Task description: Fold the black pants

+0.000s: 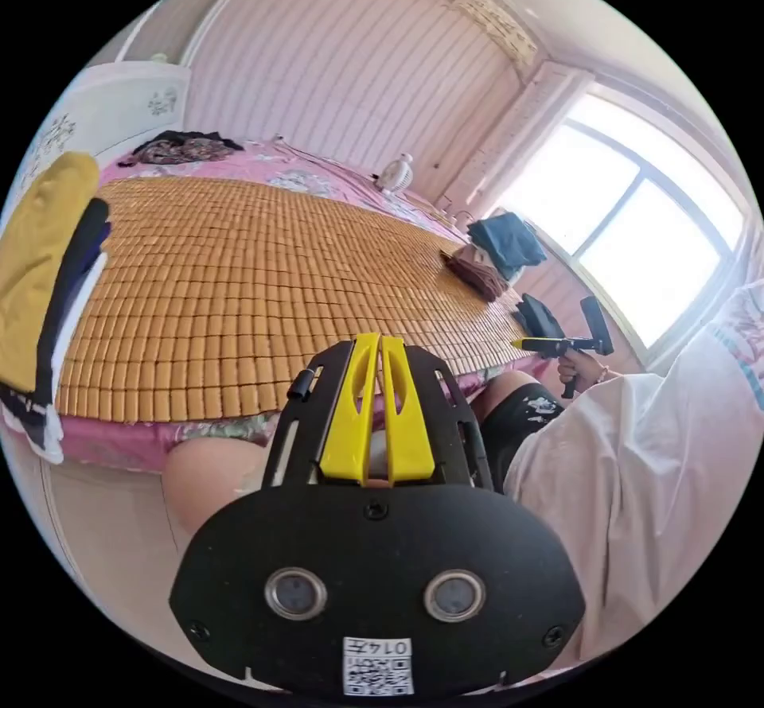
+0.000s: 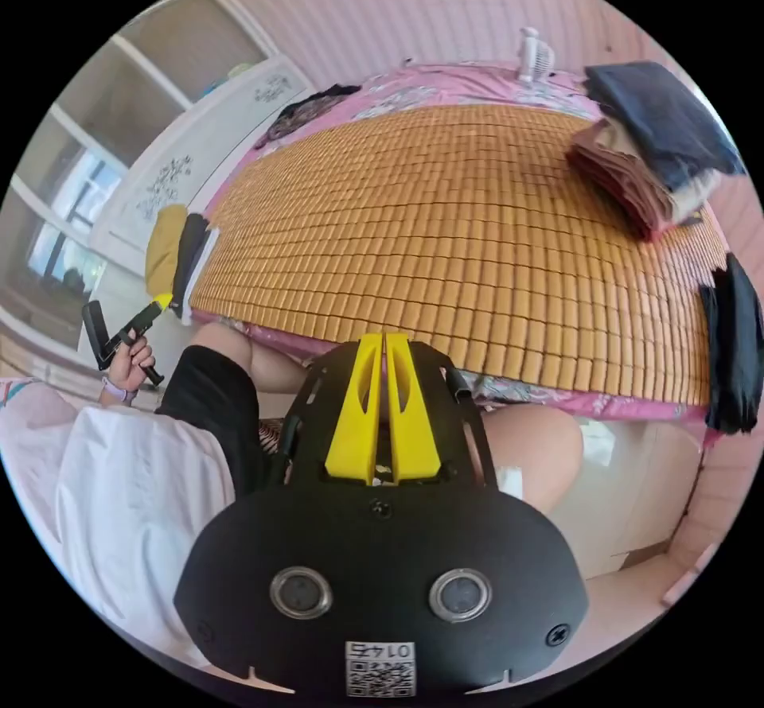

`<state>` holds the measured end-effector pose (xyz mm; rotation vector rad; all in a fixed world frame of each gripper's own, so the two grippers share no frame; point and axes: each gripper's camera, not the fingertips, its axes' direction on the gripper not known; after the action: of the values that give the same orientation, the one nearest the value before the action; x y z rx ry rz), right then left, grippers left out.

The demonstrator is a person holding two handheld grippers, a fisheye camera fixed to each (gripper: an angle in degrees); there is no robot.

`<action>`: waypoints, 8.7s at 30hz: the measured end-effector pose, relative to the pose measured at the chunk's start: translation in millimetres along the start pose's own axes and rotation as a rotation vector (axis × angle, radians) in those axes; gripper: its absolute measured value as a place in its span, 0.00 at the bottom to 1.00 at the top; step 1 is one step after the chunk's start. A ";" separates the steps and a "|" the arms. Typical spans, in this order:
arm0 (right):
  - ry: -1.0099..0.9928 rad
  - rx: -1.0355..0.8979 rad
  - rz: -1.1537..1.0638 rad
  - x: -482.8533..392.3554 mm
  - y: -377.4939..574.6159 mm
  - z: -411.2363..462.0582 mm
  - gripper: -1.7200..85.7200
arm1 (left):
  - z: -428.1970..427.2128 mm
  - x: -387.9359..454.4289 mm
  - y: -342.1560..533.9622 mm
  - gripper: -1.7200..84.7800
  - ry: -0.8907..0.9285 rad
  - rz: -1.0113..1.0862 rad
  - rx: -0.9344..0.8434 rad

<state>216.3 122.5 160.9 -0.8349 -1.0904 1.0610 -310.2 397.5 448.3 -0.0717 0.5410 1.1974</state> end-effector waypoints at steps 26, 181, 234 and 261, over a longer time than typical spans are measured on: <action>0.626 0.284 0.474 337.4 148.2 -156.4 0.15 | 447.3 453.9 -121.8 0.15 0.484 0.982 -0.348; -0.188 0.812 0.350 246.5 -0.5 -208.4 0.02 | -233.2 -255.9 -261.5 0.01 -0.340 -0.365 0.275; -0.185 -0.197 -0.983 -388.2 -292.9 231.3 0.13 | -246.4 -181.7 62.8 0.07 -0.382 -0.271 0.028; -0.606 -0.170 -0.997 -511.0 -336.4 142.6 0.02 | -272.6 -144.3 125.3 0.11 -0.325 -0.142 0.250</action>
<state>109.7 -461.0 367.8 0.0037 -1.8464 0.3496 -557.6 229.6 302.0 0.2890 0.3876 0.9706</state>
